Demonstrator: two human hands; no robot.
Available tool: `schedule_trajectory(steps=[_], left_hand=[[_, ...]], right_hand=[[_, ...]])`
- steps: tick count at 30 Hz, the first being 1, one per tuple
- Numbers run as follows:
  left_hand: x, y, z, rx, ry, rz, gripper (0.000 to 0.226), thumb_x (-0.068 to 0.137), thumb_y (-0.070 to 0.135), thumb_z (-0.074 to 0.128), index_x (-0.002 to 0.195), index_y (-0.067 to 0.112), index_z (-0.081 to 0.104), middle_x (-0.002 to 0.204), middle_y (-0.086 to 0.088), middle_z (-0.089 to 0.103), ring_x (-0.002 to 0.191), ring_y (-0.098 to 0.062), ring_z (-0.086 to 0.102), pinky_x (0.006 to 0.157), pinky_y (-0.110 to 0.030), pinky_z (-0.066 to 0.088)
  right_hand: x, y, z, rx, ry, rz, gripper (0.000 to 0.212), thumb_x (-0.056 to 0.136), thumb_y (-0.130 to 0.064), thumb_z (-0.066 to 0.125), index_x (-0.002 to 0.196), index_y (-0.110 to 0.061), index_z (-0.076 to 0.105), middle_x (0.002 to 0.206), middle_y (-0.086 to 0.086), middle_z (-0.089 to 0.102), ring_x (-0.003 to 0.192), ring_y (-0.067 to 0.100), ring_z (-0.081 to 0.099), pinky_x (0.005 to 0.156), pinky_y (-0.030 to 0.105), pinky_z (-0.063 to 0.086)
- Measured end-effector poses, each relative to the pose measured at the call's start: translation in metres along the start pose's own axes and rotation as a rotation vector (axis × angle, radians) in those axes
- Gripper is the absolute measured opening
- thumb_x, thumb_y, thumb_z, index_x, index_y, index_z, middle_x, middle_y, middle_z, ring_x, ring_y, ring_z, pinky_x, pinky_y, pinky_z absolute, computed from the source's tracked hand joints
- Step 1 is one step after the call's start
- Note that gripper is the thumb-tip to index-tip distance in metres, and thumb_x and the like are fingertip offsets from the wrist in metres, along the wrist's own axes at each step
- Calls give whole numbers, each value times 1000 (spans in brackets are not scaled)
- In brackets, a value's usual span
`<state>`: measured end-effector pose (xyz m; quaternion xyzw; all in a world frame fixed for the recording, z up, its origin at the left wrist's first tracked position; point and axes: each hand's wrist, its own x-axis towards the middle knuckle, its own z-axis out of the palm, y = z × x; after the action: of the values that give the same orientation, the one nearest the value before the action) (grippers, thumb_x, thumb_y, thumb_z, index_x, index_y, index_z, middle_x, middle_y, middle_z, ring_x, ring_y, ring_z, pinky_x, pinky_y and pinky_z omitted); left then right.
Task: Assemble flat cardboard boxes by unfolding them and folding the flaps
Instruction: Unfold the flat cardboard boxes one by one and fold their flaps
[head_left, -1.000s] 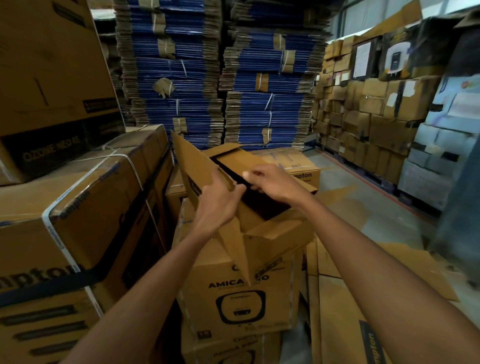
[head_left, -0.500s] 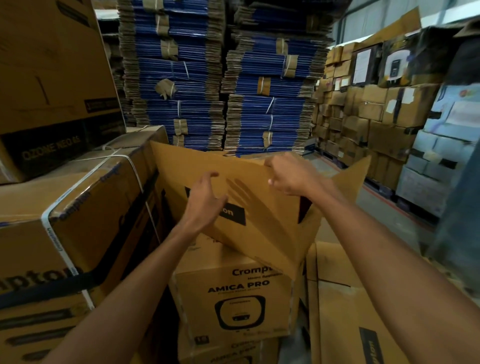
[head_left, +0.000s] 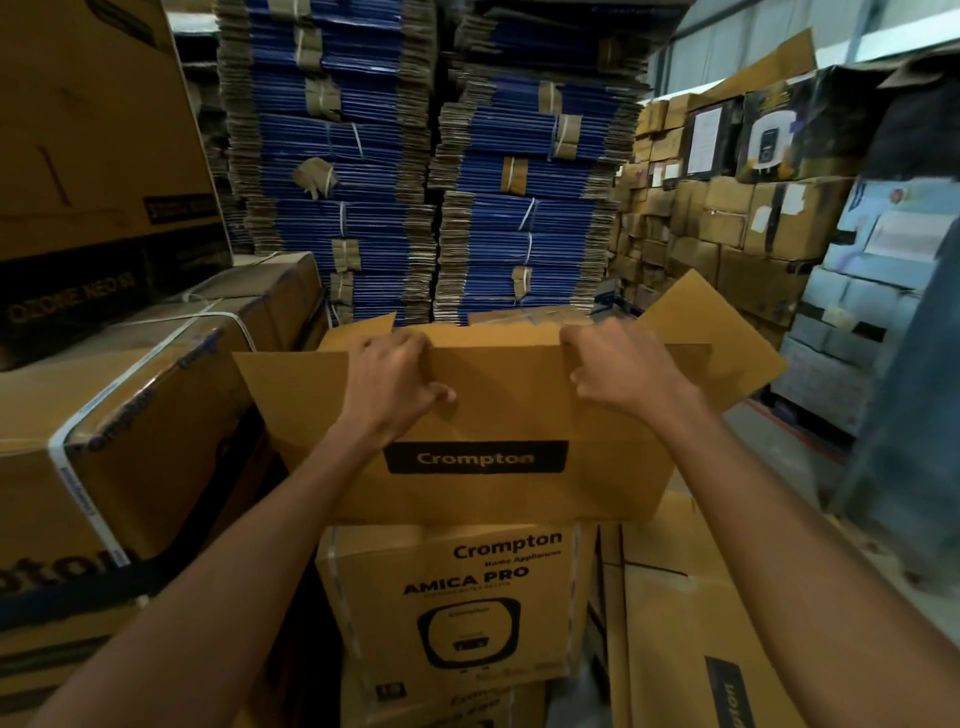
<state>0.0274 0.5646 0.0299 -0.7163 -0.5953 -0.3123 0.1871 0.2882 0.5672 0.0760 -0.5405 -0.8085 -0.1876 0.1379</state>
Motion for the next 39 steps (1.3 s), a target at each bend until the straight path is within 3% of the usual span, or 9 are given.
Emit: schedule_trajectory(steps=[6, 9, 13, 18, 22, 27, 32, 34, 39], left_hand=[[-16, 62, 12, 76, 66, 102, 49, 77, 45, 83, 108, 11, 67, 101, -8, 71, 93, -27, 64, 85, -45, 40], [-9, 61, -5, 92, -72, 131, 42, 88, 50, 72, 111, 16, 63, 102, -2, 69, 91, -20, 65, 80, -39, 51], [23, 40, -40, -240, -332, 4, 44, 96, 62, 52, 96, 21, 69, 86, 7, 69, 75, -8, 65, 65, -23, 50], [52, -13, -27, -72, -841, -131, 38, 106, 42, 48, 129, 18, 66, 125, -2, 68, 105, -13, 61, 88, -30, 46], [52, -27, -18, 77, -1063, -585, 69, 99, 59, 51, 154, 20, 38, 156, -10, 42, 142, -31, 41, 116, -45, 36], [53, -30, -12, 129, -1030, -469, 67, 101, 58, 47, 155, 20, 37, 155, -9, 44, 139, -30, 44, 116, -46, 34], [47, -19, -47, 176, -727, -176, 16, 103, 14, 55, 111, 12, 68, 97, -1, 61, 83, -16, 58, 74, -26, 49], [39, -38, -63, 187, -621, -239, 13, 101, 10, 56, 101, 14, 68, 89, 2, 61, 74, -11, 58, 64, -22, 50], [6, -77, -73, 44, -329, -478, 20, 99, 7, 55, 108, 16, 70, 107, 2, 65, 91, -14, 62, 69, -25, 50]], right_hand=[[11, -49, 8, 81, 39, -177, 38, 88, -44, 73, 115, -21, 61, 94, 2, 67, 89, 25, 65, 77, 39, 52], [9, -50, 11, 69, 50, -202, 34, 89, -36, 72, 115, -19, 59, 97, 2, 69, 92, 26, 67, 79, 42, 55], [-1, -49, 16, 102, 87, -220, 33, 89, -31, 73, 118, -20, 60, 94, 0, 69, 86, 20, 67, 83, 41, 56], [-7, -49, 22, 98, 140, -213, 36, 87, -33, 77, 117, -19, 62, 92, -3, 70, 87, 16, 66, 93, 40, 52], [-8, -51, 25, 74, 153, -202, 35, 87, -32, 77, 116, -19, 63, 90, -3, 71, 83, 16, 67, 92, 43, 54], [-7, -50, 30, 65, 165, -187, 33, 87, -31, 75, 115, -20, 62, 90, -4, 70, 84, 17, 67, 92, 43, 52], [-5, -47, 36, 64, 196, -173, 31, 86, -31, 76, 112, -21, 63, 90, -3, 71, 84, 18, 67, 91, 41, 51], [-3, -46, 36, 67, 195, -163, 30, 85, -30, 77, 110, -21, 64, 89, -4, 71, 83, 17, 67, 91, 41, 52], [3, -53, 33, 35, 179, -131, 24, 84, -20, 72, 107, -19, 65, 81, -3, 68, 77, 19, 66, 90, 41, 53]])
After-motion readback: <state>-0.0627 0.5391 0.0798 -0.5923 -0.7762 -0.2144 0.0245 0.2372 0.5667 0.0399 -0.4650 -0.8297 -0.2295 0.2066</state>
